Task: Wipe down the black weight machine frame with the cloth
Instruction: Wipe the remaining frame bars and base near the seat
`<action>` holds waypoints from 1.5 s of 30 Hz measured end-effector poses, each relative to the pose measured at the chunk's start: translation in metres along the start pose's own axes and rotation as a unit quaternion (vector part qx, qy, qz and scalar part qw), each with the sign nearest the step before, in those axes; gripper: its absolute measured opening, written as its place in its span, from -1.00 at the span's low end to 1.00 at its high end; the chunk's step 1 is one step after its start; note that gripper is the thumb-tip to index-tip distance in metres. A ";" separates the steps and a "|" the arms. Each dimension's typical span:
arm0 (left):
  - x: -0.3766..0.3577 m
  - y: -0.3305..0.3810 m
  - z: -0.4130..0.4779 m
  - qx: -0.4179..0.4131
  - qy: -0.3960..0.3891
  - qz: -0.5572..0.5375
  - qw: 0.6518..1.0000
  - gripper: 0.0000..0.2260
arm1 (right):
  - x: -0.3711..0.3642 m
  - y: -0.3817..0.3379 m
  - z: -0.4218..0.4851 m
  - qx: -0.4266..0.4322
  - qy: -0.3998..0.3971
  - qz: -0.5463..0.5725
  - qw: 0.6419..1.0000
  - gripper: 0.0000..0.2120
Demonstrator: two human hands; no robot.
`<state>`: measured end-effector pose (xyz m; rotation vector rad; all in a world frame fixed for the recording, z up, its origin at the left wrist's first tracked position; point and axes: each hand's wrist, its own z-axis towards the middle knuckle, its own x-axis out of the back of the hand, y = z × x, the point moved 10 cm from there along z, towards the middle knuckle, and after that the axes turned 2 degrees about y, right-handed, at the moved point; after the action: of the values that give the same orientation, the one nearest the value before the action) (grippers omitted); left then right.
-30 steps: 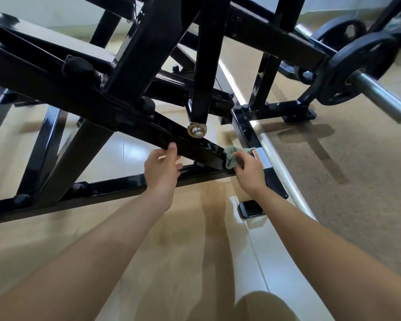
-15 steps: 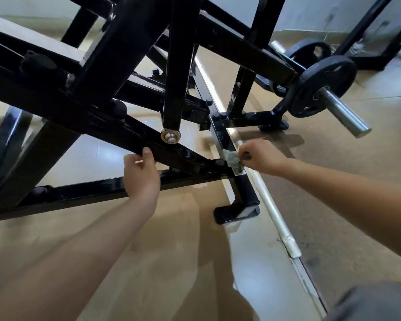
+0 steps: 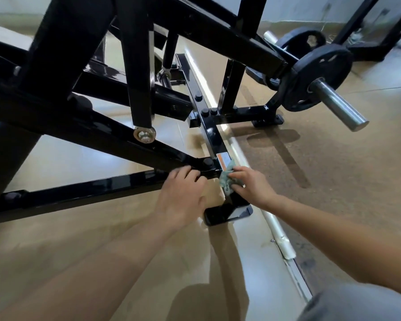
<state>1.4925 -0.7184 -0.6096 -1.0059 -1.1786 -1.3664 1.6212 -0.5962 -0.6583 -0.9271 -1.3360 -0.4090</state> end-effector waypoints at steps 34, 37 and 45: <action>-0.017 -0.037 0.042 -0.061 0.149 0.208 0.965 -0.89 | 0.001 0.034 0.165 -0.049 0.000 0.163 0.985 -0.64; -0.020 -0.040 0.043 -0.058 0.145 0.198 0.968 -0.89 | -0.005 0.044 0.125 -0.036 -0.026 0.180 0.983 -0.65; -0.017 -0.042 0.045 -0.031 0.133 0.170 0.976 -0.95 | -0.012 0.053 0.010 -0.036 -0.033 0.193 0.980 -0.72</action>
<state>1.4521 -0.6708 -0.6239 -0.9812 -0.7300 -1.2239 1.6511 -0.5596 -0.6876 -1.2412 -1.1718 -0.1279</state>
